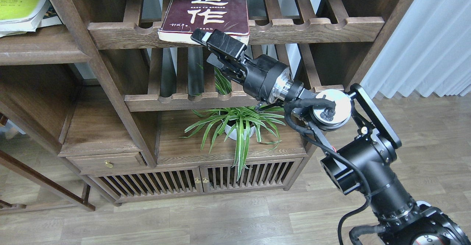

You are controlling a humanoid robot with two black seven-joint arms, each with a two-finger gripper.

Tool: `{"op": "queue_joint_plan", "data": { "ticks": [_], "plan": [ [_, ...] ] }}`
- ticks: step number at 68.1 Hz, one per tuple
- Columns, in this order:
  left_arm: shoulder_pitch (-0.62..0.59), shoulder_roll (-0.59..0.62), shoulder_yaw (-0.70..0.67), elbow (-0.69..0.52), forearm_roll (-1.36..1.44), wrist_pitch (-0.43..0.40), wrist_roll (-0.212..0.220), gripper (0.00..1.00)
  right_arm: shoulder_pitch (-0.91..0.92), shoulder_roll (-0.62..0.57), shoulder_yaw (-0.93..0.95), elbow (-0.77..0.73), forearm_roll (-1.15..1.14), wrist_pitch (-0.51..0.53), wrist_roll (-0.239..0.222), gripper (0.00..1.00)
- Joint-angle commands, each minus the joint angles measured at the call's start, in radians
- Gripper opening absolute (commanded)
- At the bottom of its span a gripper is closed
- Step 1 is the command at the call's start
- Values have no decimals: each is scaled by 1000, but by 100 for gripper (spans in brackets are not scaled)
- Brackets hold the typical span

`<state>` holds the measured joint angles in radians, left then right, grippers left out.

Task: Organize books on shelf
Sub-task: 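Reach the right gripper up to the dark red book on the upper shelf, then grasp the dark red book and pull it down off the shelf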

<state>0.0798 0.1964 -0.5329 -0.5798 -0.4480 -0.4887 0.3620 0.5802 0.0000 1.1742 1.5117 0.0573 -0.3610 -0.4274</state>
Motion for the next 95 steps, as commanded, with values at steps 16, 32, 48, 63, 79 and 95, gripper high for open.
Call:
{"op": "queue_joint_plan", "data": {
  "ticks": [16,32,48,63,79,95],
  "plan": [
    [2,0,-2,0,0,0,0,100,63,0,33,-99,-47,-18,27,97],
    [3,2,-2,0,0,0,0,100,72,0,74,-120,-47,-7,29,75],
    [3,2,-6,0,0,0,-1,100,79,0,87,-102,-47,33,29,38],
    [3,5,-7,1,-6,0,-1,100,73,0,87,-99,-47,148,18,7],
    [6,11,-10,0,-14,0,-5,100,23,0,94,-78,-33,249,7,3],
    [8,17,-10,0,-12,0,-5,100,-272,0,98,105,111,447,-61,4]
  ]
}}
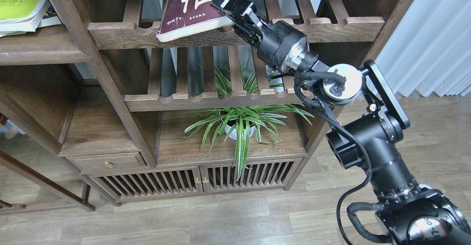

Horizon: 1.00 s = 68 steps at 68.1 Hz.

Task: Organize books on shelf
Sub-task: 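Grasp the dark red book and pull it down off the shelf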

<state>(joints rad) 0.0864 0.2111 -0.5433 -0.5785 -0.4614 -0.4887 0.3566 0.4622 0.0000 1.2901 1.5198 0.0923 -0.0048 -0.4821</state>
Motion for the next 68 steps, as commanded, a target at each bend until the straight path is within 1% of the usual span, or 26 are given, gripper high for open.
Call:
{"op": "queue_joint_plan", "data": {
  "ticks": [1,5,10,22,28,30,34,39,44,45,53,58,68],
  "plan": [
    [1,4,0,-1,1,0,1,100,-169,0,-23,106,80,100,-7,4],
    [1,7,0,-3,0,0,1,100,-243,0,-49,131,84,152,-7,4],
    [0,7,0,-4,0,0,1,100,-332,0,-72,138,86,251,-7,4],
    [1,16,2,-44,0,0,1,100,-496,0,-170,138,93,408,-7,4],
    [18,40,2,-121,0,0,-1,100,-589,0,-250,134,95,477,-7,4],
    [27,60,2,-176,0,0,-2,100,-625,0,-285,129,95,493,-7,4],
    [42,91,2,-254,-2,0,-4,100,-660,0,-322,120,95,493,-7,4],
    [64,145,2,-394,-2,0,-5,100,-706,0,-359,91,95,493,-7,4],
    [72,183,2,-477,-2,0,-7,100,-718,0,-370,65,95,493,-7,4],
    [87,221,3,-545,-2,0,-8,100,-718,0,-377,37,98,493,-7,4],
    [108,315,16,-693,-3,0,-19,100,-720,0,-380,0,113,493,-7,4],
    [121,352,16,-748,-3,0,-33,100,-720,0,-380,-7,115,493,-7,4],
    [134,401,8,-804,-5,0,-64,100,-717,0,-380,-30,145,493,-7,4]
  ]
}}
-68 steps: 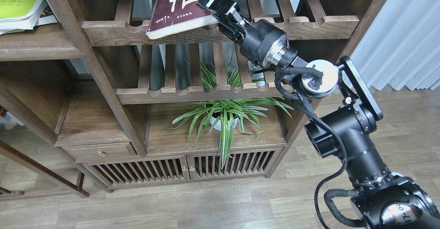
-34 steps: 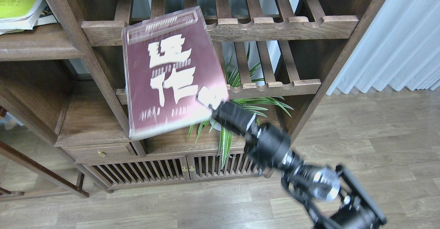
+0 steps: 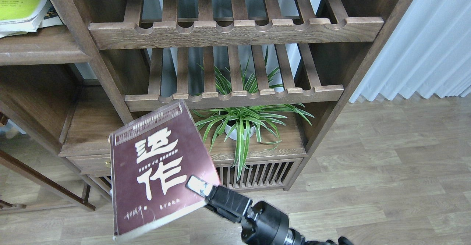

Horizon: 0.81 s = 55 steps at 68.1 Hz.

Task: Organize books on shelf
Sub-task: 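Pass the dark red book from the right gripper to the left gripper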

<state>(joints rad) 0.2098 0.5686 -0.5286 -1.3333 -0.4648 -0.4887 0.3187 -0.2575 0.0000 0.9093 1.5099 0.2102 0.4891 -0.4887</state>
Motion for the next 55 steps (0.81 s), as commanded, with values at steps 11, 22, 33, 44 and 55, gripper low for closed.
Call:
{"op": "queue_joint_plan", "data": {
  "ticks": [11,22,33,44,55],
  "plan": [
    [20,79,-56,-47,-2,0,-55,100,18,0,3,-62,77,0,0,4],
    [33,125,-174,-47,-5,0,-85,100,41,0,5,-103,120,0,0,5],
    [43,162,-295,-53,-5,0,-112,100,55,0,8,-160,136,0,0,5],
    [59,171,-383,-90,-5,0,-142,100,63,0,8,-211,149,0,0,5],
    [60,165,-422,-161,-5,0,-199,100,69,0,6,-237,149,0,0,5]
  ]
}}
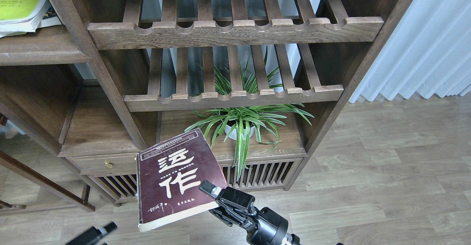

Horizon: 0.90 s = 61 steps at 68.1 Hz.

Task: Organize books on shelf
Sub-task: 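Pass the dark red book from the right gripper to the left gripper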

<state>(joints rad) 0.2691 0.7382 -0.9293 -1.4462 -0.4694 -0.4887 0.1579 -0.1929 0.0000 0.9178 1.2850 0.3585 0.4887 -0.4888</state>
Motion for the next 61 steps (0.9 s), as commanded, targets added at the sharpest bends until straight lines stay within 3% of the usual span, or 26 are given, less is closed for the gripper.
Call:
{"op": "queue_joint_plan", "data": {
  "ticks": [1,12,23,61],
  "plan": [
    [1,-5,-22,-52,0,0,-40,100,6,0,-4,-12,0,0,0,5],
    [2,-39,-10,-94,0,0,-49,100,9,0,-7,-12,-3,0,0,5],
    [-5,-180,38,-89,5,0,-46,100,12,0,-5,-4,-7,0,0,5],
    [-102,-413,79,-59,6,0,-46,100,1,0,-10,39,-49,0,0,4]
  ]
}}
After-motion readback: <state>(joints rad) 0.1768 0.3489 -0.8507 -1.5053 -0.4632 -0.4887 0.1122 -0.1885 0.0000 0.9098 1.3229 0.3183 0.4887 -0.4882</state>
